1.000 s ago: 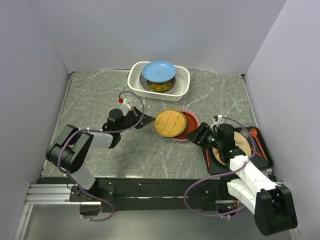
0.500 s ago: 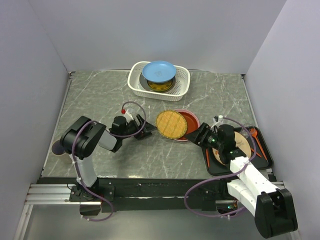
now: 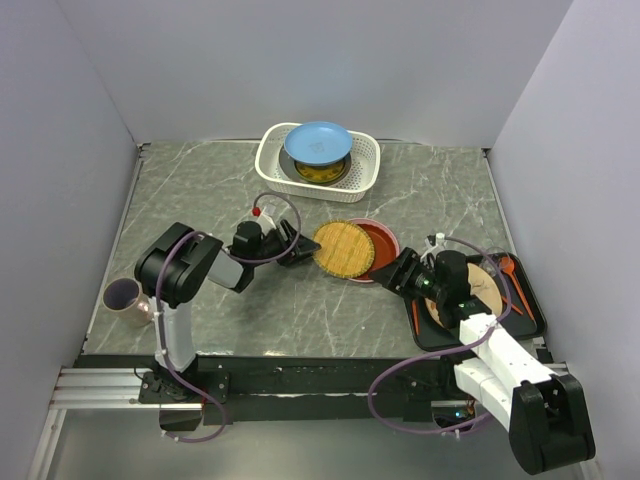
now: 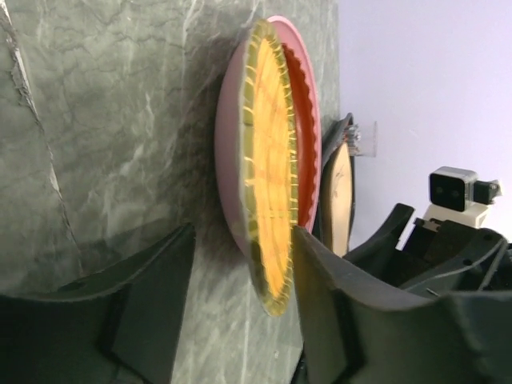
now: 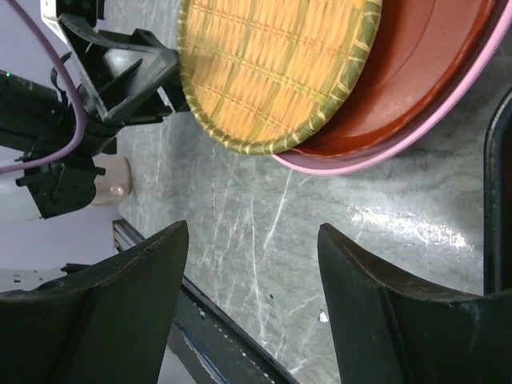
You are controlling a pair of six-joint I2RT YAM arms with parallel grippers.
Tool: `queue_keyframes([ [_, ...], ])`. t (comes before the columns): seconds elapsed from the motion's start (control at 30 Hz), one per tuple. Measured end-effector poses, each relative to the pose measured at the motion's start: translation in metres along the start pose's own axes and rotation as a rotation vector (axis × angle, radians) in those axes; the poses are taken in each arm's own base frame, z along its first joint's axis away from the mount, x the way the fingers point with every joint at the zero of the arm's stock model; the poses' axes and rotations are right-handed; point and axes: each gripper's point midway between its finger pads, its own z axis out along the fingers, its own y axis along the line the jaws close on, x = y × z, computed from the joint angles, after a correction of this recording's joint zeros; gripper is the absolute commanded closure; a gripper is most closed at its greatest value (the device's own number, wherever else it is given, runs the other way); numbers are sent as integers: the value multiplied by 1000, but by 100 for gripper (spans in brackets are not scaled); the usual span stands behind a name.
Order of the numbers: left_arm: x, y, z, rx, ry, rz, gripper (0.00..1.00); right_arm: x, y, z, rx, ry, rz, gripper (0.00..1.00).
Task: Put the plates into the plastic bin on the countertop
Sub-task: Pick up the plate at the center of the board.
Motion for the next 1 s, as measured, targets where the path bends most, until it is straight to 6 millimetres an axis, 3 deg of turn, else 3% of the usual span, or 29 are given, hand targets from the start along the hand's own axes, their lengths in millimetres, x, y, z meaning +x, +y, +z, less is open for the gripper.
queue_keyframes([
  [0.1,3,6,6,-9,13,-4,65,2,-2,0,4,3,5,27],
  [0.13,5,7,9,-12,18,-5,79,2,-2,0,4,3,4,27],
  [0.23,7,6,16,-9,27,-4,99,3,-3,0,6,5,6,27],
  [0.73,10,4,11,-17,13,0,99,2,-3,4,-3,8,11,27],
  [1.0,4,-12,2,3,-11,16,99,2,-3,4,-7,5,9,27],
])
